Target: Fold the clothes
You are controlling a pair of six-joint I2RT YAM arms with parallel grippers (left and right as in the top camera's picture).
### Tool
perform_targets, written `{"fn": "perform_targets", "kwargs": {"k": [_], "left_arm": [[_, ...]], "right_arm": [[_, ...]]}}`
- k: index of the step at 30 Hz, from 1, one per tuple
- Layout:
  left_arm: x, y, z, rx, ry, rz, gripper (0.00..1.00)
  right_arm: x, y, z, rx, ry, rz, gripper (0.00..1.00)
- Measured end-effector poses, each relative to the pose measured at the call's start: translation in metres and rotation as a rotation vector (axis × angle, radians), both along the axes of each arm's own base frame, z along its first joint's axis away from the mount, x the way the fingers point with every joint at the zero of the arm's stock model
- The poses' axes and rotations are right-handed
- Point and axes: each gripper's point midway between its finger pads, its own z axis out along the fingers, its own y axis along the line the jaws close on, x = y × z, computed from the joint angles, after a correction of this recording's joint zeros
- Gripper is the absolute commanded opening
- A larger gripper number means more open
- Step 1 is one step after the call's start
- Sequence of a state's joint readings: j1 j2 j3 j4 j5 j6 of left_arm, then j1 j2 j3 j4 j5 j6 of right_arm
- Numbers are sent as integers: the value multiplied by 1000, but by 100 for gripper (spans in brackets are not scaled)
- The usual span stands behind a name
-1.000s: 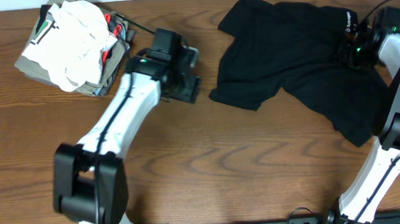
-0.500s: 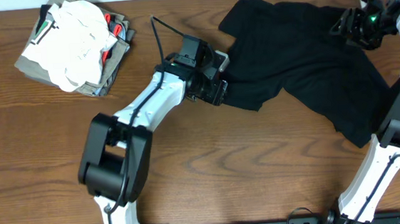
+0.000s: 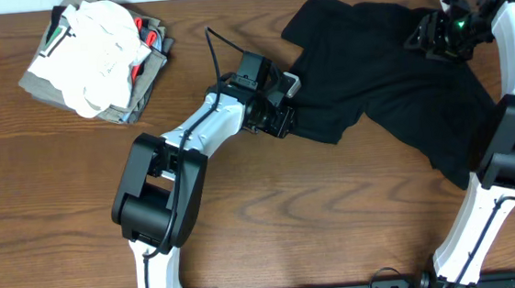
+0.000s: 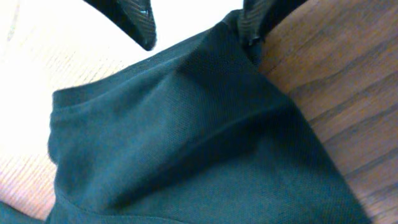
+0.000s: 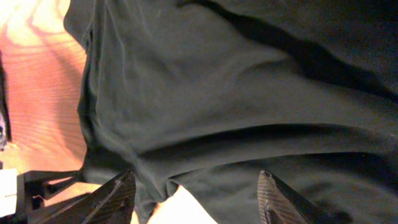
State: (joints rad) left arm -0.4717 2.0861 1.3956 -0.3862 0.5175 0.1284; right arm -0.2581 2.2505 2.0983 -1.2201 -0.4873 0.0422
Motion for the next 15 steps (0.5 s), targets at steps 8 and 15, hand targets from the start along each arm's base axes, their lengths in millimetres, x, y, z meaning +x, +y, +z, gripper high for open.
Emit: {"fn": "perform_targets", "kwargs": {"k": [8, 15], "left_arm": [[8, 8, -5, 60, -32, 41, 31], [22, 9, -7, 77, -79, 80, 30]], "right_arm": [[-1, 18, 0, 5, 8, 38, 59], [-2, 26, 0, 8, 10, 60, 59]]}}
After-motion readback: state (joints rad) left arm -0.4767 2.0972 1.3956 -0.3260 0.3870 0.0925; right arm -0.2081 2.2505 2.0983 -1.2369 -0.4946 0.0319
